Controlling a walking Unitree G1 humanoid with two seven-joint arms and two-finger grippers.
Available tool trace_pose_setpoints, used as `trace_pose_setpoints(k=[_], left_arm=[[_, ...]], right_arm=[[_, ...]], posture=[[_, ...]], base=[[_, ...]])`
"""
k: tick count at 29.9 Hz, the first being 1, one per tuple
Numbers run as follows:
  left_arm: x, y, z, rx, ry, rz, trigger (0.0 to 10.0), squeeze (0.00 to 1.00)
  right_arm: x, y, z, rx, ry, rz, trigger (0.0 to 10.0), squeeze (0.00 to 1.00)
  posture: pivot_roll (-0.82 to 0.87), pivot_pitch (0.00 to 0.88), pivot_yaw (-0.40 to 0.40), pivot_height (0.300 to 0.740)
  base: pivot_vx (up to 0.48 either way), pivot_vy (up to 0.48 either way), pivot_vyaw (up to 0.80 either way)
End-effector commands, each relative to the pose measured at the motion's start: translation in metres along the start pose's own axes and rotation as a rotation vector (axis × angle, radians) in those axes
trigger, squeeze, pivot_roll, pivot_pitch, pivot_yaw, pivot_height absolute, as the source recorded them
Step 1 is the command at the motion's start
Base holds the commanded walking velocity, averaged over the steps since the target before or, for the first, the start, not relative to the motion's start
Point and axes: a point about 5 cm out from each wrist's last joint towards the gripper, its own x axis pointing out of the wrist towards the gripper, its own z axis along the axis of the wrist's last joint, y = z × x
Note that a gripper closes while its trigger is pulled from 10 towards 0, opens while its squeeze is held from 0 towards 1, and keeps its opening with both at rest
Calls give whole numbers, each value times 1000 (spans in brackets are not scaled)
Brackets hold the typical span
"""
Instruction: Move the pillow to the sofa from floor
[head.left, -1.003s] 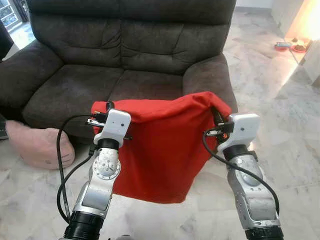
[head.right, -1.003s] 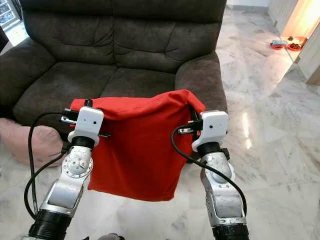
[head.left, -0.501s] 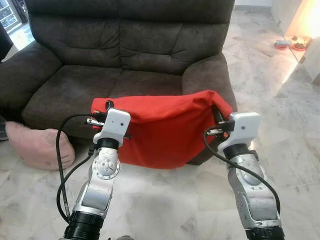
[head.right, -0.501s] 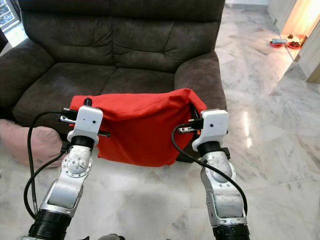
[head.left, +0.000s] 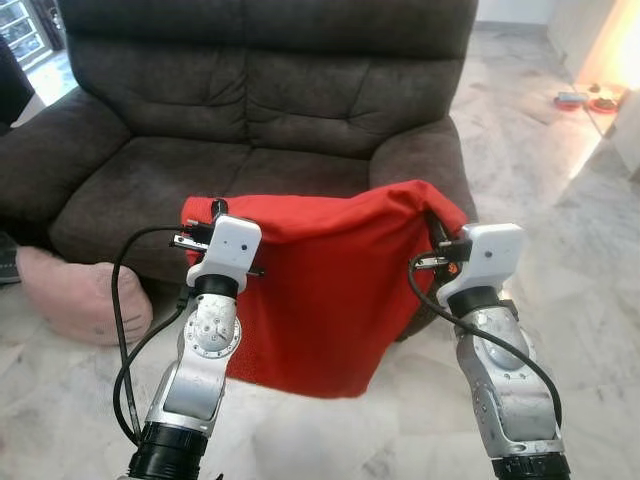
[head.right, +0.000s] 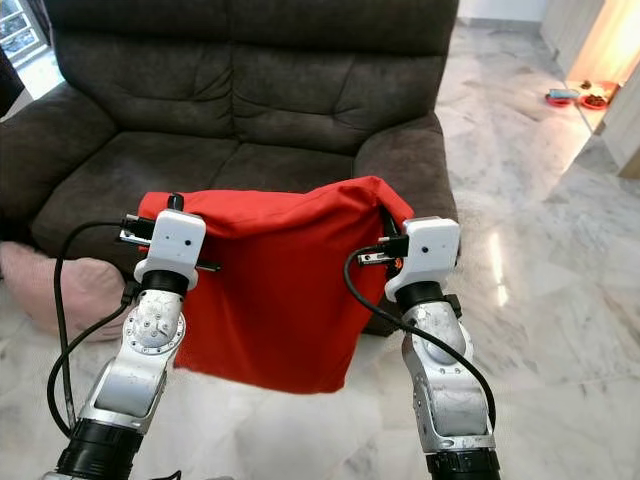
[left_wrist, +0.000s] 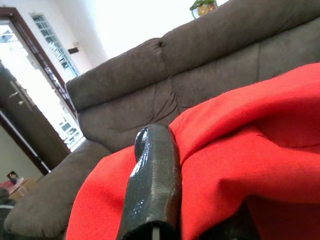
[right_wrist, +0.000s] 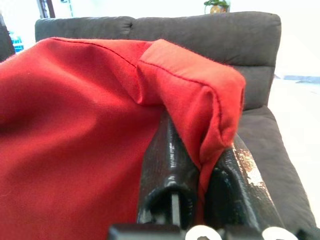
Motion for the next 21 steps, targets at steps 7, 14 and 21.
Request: trace_pose_setpoints(k=[7, 14, 21], left_arm=[[5, 8, 29, -28, -139, 50, 10000, 0], [4, 7, 30, -32, -140, 45, 10000, 0], [4, 6, 30, -36, -142, 41, 10000, 0]], right_arm=[[2, 1, 11, -2, -45, 12, 10000, 0], [2, 3, 11, -1, -45, 21, 10000, 0], [2, 5, 12, 2, -47, 27, 10000, 0]], posture=[[120, 53, -6, 740], [118, 49, -6, 740], [117, 49, -5, 740]], base=[[296, 0, 0], [299, 0, 0], [299, 0, 0]])
